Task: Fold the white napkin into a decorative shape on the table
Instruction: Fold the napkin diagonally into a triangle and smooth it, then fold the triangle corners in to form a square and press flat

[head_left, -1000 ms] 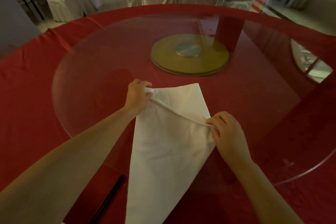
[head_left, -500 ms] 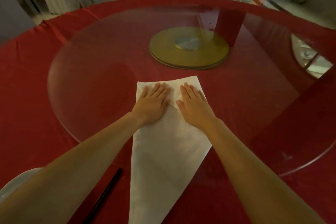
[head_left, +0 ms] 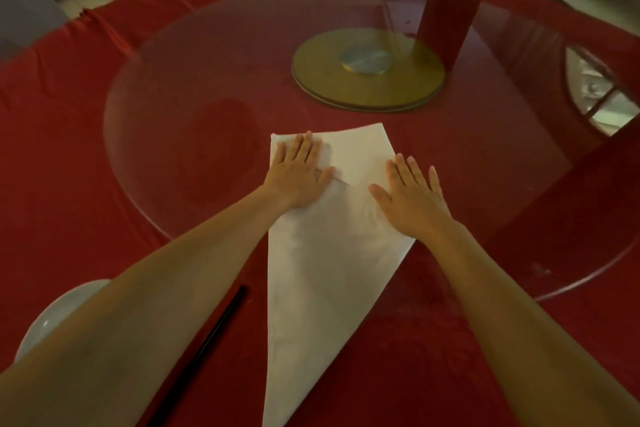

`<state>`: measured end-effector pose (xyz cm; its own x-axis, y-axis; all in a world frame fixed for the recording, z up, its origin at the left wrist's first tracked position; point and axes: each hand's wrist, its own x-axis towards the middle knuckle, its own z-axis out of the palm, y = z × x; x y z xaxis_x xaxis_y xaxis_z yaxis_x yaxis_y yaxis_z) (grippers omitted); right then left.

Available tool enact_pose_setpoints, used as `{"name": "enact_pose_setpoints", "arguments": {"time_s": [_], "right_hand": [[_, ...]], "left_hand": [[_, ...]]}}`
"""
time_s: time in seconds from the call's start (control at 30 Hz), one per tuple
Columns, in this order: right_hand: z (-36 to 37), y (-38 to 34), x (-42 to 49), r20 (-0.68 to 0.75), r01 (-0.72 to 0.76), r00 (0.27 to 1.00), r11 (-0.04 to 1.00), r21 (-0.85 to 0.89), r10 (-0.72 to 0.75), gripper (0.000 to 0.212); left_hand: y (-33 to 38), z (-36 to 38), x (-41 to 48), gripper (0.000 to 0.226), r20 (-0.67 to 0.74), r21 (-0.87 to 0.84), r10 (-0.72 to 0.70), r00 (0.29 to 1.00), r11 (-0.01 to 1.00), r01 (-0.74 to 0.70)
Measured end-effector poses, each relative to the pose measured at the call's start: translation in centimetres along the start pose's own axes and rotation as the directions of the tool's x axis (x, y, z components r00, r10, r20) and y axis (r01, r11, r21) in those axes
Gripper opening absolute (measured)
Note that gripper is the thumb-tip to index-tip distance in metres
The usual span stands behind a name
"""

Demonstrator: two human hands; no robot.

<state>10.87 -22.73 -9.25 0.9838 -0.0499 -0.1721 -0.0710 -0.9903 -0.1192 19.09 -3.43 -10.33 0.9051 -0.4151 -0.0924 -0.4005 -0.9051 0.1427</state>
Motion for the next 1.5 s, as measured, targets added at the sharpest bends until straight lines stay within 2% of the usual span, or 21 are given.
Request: {"name": "enact_pose_setpoints", "arguments": {"time_s": [0.07,0.13,0.2,0.27,0.37,0.4,0.43,0.5,0.57,0.63,0.73,0.87,0.9,0.97,1.03,1.13,1.23,1.37,1.43,1.5], "right_hand": [[0.2,-0.8,-3.3,-0.072,0.107,0.992,0.994,0.004,-0.107,0.06],[0.9,-1.7,-7.8,-0.156,0.309,0.941,0.95,0.033,-0.301,0.053],[1.4,-2.3,-11.6,-0.139,0.463,0.883,0.879,0.113,-0.448,0.05],[1.6,-2.4,-13.4,-0.12,0.514,0.857,0.847,0.136,-0.501,0.051],[0.9,-1.9,-13.5,-0.152,0.48,0.874,0.868,0.124,-0.461,0.052],[0.6,-1.8,-13.2,-0.149,0.464,0.882,0.879,0.111,-0.447,0.05],[0.3,-1.8,-12.9,-0.146,0.449,0.889,0.888,0.1,-0.433,0.046],[0.0,-1.9,-12.3,-0.169,0.437,0.892,0.895,0.091,-0.418,0.035],[-0.3,-2.2,-11.8,-0.236,0.458,0.871,0.886,0.074,-0.43,0.023],[-0.5,-2.2,-11.7,-0.275,0.468,0.859,0.881,0.076,-0.432,0.019],[-0.2,-2.0,-11.9,-0.257,0.462,0.871,0.876,0.137,-0.419,0.012],[0.0,-1.9,-12.3,-0.254,0.421,0.894,0.885,0.2,-0.368,0.012],[-0.1,-1.9,-12.5,-0.255,0.415,0.897,0.885,0.209,-0.361,0.012],[-0.3,-1.7,-13.0,-0.251,0.421,0.896,0.882,0.213,-0.367,0.012],[-0.2,-1.4,-13.9,-0.217,0.421,0.901,0.877,0.232,-0.375,0.013],[0.2,-0.6,-15.8,-0.128,0.426,0.905,0.867,0.258,-0.406,0.015],[0.5,0.7,-17.3,-0.111,0.391,0.921,0.878,0.275,-0.375,0.022],[0.6,1.8,-18.1,-0.148,0.232,0.969,0.939,0.253,-0.199,0.019],[0.9,1.8,-18.1,-0.174,0.136,0.981,0.948,0.289,-0.087,0.02],[1.2,1.3,-17.9,-0.212,0.108,0.977,0.929,0.353,-0.033,0.025]], "left_hand": [[0.7,-1.1,-1.7,0.058,-0.038,-0.04,0.038,0.999,0.998,-0.04],[1.5,-1.9,-4.7,0.051,-0.131,-0.168,0.075,0.989,0.981,-0.097],[2.6,-2.4,-9.0,0.048,-0.192,-0.312,0.053,0.98,0.943,-0.113],[4.0,-2.4,-13.6,0.044,-0.227,-0.381,-0.029,0.973,0.922,-0.061],[6.4,-1.6,-19.8,0.034,-0.327,-0.363,-0.108,0.939,0.932,-0.019],[7.2,-1.2,-21.5,0.035,-0.315,-0.346,-0.108,0.943,0.938,-0.008],[7.9,-0.7,-23.1,0.04,-0.259,-0.329,-0.106,0.96,0.944,0.016],[8.8,0.5,-25.5,0.051,-0.052,-0.269,-0.12,0.991,0.958,0.101],[8.8,1.8,-26.8,0.053,0.082,-0.191,-0.179,0.98,0.963,0.192],[8.6,2.1,-27.0,0.044,0.067,-0.147,-0.213,0.975,0.964,0.221],[7.9,1.6,-27.0,0.024,0.062,-0.133,-0.236,0.97,0.961,0.243],[7.4,-0.7,-27.3,0.013,0.057,-0.139,-0.213,0.975,0.966,0.219],[7.4,-1.8,-27.5,0.006,0.05,-0.166,-0.19,0.981,0.966,0.195],[7.2,-4.1,-28.2,0.022,-0.054,-0.276,-0.166,0.985,0.95,0.145],[6.4,-6.2,-28.9,0.022,-0.118,-0.346,-0.161,0.98,0.931,0.112],[4.6,-9.2,-28.0,0.015,-0.107,-0.496,-0.129,0.986,0.866,0.059],[3.1,-11.4,-24.6,0.016,-0.122,-0.592,-0.098,0.988,0.806,0.007],[2.1,-10.8,-17.7,0.017,-0.002,-0.707,-0.18,0.984,0.695,0.126],[1.8,-9.6,-14.7,0.021,0.056,-0.78,-0.222,0.974,0.599,0.181],[1.5,-8.7,-12.1,0.025,0.085,-0.839,-0.269,0.959,0.5,0.214]]}}
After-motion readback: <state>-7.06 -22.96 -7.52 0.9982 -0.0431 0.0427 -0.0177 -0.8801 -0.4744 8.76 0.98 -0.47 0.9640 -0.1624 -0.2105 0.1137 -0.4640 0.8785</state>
